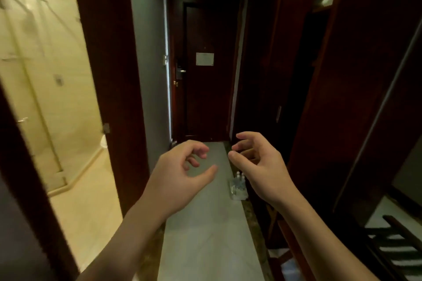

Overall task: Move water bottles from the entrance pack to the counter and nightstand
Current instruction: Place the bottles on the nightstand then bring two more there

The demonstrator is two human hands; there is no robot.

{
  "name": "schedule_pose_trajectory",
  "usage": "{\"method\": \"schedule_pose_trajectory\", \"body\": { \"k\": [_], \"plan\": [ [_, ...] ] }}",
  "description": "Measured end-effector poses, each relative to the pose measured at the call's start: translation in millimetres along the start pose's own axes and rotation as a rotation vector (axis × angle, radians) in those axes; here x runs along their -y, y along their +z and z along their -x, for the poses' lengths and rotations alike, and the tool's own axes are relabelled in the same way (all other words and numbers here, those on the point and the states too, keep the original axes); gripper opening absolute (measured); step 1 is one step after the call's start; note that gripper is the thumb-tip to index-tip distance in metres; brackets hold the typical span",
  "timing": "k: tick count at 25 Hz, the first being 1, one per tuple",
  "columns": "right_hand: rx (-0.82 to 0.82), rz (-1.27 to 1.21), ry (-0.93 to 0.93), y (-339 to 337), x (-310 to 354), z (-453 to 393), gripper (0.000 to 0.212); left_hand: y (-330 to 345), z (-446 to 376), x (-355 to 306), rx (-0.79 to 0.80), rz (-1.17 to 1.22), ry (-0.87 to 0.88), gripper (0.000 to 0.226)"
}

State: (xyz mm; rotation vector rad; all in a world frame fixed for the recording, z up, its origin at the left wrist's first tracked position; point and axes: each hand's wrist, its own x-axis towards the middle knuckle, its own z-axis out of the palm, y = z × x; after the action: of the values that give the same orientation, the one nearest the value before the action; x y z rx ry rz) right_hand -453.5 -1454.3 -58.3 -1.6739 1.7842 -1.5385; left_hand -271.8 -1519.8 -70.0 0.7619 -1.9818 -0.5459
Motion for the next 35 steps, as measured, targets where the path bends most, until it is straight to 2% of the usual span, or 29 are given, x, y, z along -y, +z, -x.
{"method": "schedule_pose_trajectory", "body": {
  "k": [5, 10, 12, 17, 24, 29, 32, 35],
  "plan": [
    [-0.104, -0.015, 0.095, -6, -56, -139, 0.040, 51, -154, 62, 0.123, -0.054, 0.136, 0.032],
    [-0.201, 0.012, 0.140, -26, -139, -249, 0.037, 124, -269, 117, 0.263, 0.018, 0.215, 0.035],
    [-0.219, 0.012, 0.130, -30, -180, -294, 0.038, 158, -312, 146, 0.263, 0.016, 0.231, 0.035],
    [-0.188, -0.004, 0.121, -34, -296, -424, 0.048, 251, -420, 229, 0.279, -0.093, 0.235, 0.033],
    [-0.090, -0.047, 0.191, -17, -415, -605, 0.047, 342, -546, 333, 0.372, -0.302, 0.204, 0.032],
    [-0.069, -0.034, 0.269, 17, -521, -699, 0.058, 419, -622, 437, 0.443, -0.308, 0.150, 0.030],
    [-0.120, -0.012, 0.324, 40, -594, -757, 0.065, 475, -675, 515, 0.504, -0.292, 0.129, 0.030],
    [-0.187, -0.018, 0.428, 62, -672, -819, 0.063, 536, -740, 593, 0.622, -0.269, 0.121, 0.030]
  ]
}}
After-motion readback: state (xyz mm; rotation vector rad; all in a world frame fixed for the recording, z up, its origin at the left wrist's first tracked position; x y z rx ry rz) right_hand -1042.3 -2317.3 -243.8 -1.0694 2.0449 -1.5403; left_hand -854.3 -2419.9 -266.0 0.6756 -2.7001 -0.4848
